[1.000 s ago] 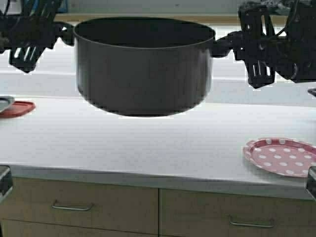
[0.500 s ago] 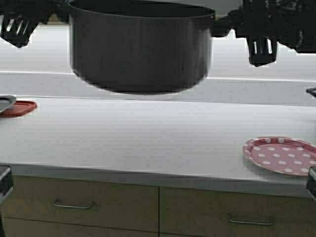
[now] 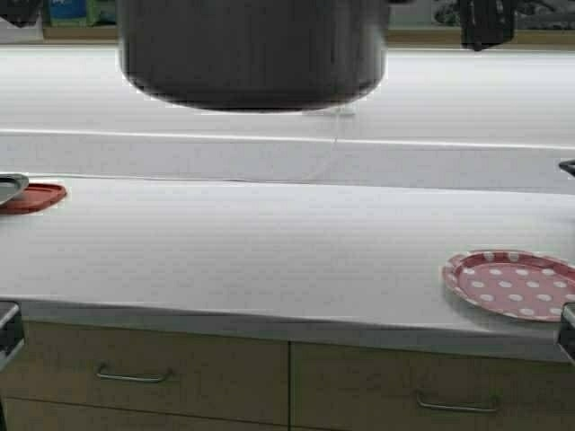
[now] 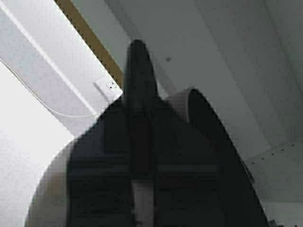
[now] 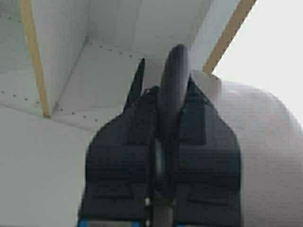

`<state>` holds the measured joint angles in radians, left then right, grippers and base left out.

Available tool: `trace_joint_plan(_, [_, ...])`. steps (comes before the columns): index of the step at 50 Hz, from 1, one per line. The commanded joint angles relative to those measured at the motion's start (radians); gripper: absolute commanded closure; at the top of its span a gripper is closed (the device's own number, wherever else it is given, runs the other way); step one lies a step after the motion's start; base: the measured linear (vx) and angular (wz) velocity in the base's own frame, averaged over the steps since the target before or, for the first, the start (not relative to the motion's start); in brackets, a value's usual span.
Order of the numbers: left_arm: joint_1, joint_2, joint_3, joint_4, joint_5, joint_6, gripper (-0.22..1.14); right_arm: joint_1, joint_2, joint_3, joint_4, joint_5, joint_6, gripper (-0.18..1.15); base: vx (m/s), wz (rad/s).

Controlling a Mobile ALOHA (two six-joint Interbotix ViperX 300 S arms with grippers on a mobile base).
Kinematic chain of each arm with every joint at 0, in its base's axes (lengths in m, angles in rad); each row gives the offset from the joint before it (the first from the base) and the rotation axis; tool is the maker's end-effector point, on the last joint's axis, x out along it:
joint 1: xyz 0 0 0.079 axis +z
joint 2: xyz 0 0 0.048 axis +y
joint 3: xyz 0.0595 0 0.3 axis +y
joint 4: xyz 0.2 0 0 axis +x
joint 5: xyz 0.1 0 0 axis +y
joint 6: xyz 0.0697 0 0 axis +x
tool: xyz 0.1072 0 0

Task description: Open the cabinet, put the pot inside, then close it

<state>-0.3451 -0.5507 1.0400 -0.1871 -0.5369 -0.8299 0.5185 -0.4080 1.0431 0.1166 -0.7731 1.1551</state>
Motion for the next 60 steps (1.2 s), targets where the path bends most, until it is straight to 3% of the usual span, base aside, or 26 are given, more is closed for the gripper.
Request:
trace_joint_plan(1, [-0.103, -0.012, -0.084, 0.014, 0.044, 0.072, 0.89, 0.092, -0.044, -0.098, -0.006, 0.046, -0.057, 0.90, 0.02, -0.01])
trace_joint_plan(16, [-0.103, -0.012, -0.190, 0.014, 0.141, 0.072, 0.89, 0.094, -0.054, -0.183, 0.021, 0.103, -0.057, 0.90, 0.02, -0.01])
trace_joint_plan(50, [-0.103, -0.014, -0.225, -0.080, 0.104, 0.075, 0.89, 0.092, -0.052, -0.282, 0.075, 0.137, -0.064, 0.90, 0.07, -0.04])
trace_joint_plan(60, [-0.038, 0.006, -0.305, -0.080, 0.121, 0.095, 0.89, 0.031, -0.012, -0.377, 0.075, 0.219, -0.072, 0.90, 0.12, -0.06])
